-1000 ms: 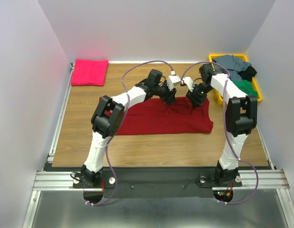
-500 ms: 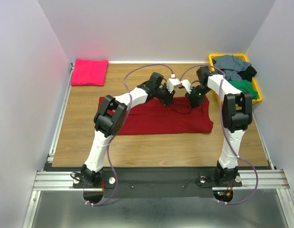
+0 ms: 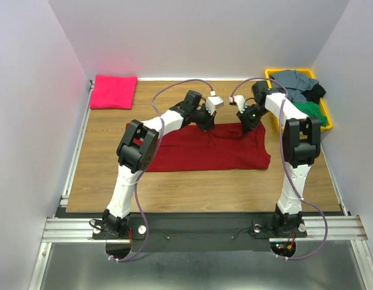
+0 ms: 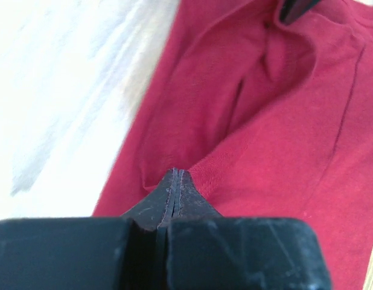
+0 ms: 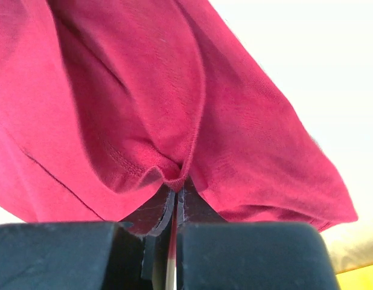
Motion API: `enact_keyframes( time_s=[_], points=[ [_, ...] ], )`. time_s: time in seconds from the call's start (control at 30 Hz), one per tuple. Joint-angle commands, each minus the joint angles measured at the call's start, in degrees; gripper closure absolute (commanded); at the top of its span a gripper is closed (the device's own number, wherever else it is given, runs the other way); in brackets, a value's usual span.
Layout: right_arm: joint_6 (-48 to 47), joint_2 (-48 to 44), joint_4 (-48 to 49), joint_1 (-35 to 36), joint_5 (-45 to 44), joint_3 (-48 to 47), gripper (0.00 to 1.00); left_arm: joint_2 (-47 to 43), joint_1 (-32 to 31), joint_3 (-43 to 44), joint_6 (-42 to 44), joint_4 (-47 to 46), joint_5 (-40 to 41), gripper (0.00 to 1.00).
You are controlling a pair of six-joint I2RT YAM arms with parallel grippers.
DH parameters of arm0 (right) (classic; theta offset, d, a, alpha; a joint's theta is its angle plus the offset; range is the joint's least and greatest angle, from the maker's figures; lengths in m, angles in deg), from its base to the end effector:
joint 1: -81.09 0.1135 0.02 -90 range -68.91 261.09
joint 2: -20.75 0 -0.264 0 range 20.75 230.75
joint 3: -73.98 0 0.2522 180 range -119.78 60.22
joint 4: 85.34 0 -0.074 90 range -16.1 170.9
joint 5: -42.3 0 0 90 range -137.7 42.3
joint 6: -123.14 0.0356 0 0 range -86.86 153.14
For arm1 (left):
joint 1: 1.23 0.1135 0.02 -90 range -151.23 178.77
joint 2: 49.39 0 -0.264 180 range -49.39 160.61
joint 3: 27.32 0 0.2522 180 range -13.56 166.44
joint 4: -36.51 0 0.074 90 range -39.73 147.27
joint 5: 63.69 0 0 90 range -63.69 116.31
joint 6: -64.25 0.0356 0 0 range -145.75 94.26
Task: Fold and stack the t-shirts
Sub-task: Fold the tshirt
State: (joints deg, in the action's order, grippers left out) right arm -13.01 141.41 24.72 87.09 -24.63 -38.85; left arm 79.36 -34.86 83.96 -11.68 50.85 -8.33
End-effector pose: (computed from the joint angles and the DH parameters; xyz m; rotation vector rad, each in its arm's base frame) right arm 0.4233 0.0585 0.2019 -1.2737 2.4648 0.4297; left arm 0.4164 -0.3013 0.1892 1.1810 1.7711 -0.8428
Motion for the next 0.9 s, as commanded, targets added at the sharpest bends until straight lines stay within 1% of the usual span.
enact_keyframes(
  time_s=[0.0, 0.07, 0.2, 0.23, 0.27, 0.3, 0.33, 0.37, 0.43, 0.47, 0.57, 0.8, 0.87],
  points=[
    [6.0, 1.9, 1.2, -2.2, 2.4, -2.0, 0.99, -2.7, 2.6, -0.9, -4.2, -4.4, -3.2, 1.0],
    [8.1, 3.0, 1.1, -3.1, 3.4, -3.0, 0.99, -2.6, 3.2, -1.4, -5.4, -5.8, -4.3, 1.0],
    [12.5, 4.7, 1.1, -4.2, 5.1, -4.5, 0.9, -1.8, 4.3, -1.3, -8.6, -7.6, -5.7, 1.0],
    [13.3, 5.1, 1.1, -4.4, 5.2, -5.2, 0.83, -1.6, 4.4, -1.2, -9.0, -7.7, -5.9, 1.0],
    [14.0, 5.5, 1.1, -4.9, 5.8, -5.6, 0.75, -1.3, 4.5, -1.1, -9.4, -7.9, -6.2, 0.97],
    [15.1, 6.1, 1.1, -5.1, 6.3, -6.0, 0.67, -1.2, 4.7, -1.0, -9.5, -8.0, -6.7, 0.85],
    [15.6, 6.2, 1.1, -5.6, 7.2, -6.5, 0.61, -1.4, 4.7, -1.1, -9.6, -8.0, -6.8, 0.8],
    [15.9, 6.3, 1.2, -5.7, 7.9, -6.8, 0.6, -1.5, 4.7, -1.2, -9.6, -8.2, -6.8, 0.72],
    [16.8, 6.7, 1.2, -5.7, 9.2, -7.5, 0.6, -1.6, 4.8, -1.3, -9.8, -8.2, -7.0, 0.65],
    [17.1, 7.0, 1.1, -5.7, 9.5, -8.0, 0.6, -1.6, 4.8, -1.4, -9.8, -8.2, -7.1, 0.63],
    [18.2, 7.7, 1.1, -5.7, 10.8, -9.3, 0.6, -1.5, 4.8, -1.3, -9.9, -8.0, -7.7, 0.61],
    [19.7, 9.8, 1.1, -5.7, 12.6, -11.0, 0.61, -0.9, 4.8, -1.3, -10.4, -8.0, -8.5, 0.6],
    [19.7, 10.6, 1.1, -5.7, 12.7, -11.5, 0.68, -0.7, 4.8, -1.5, -10.5, -8.0, -9.0, 0.6]
  ],
)
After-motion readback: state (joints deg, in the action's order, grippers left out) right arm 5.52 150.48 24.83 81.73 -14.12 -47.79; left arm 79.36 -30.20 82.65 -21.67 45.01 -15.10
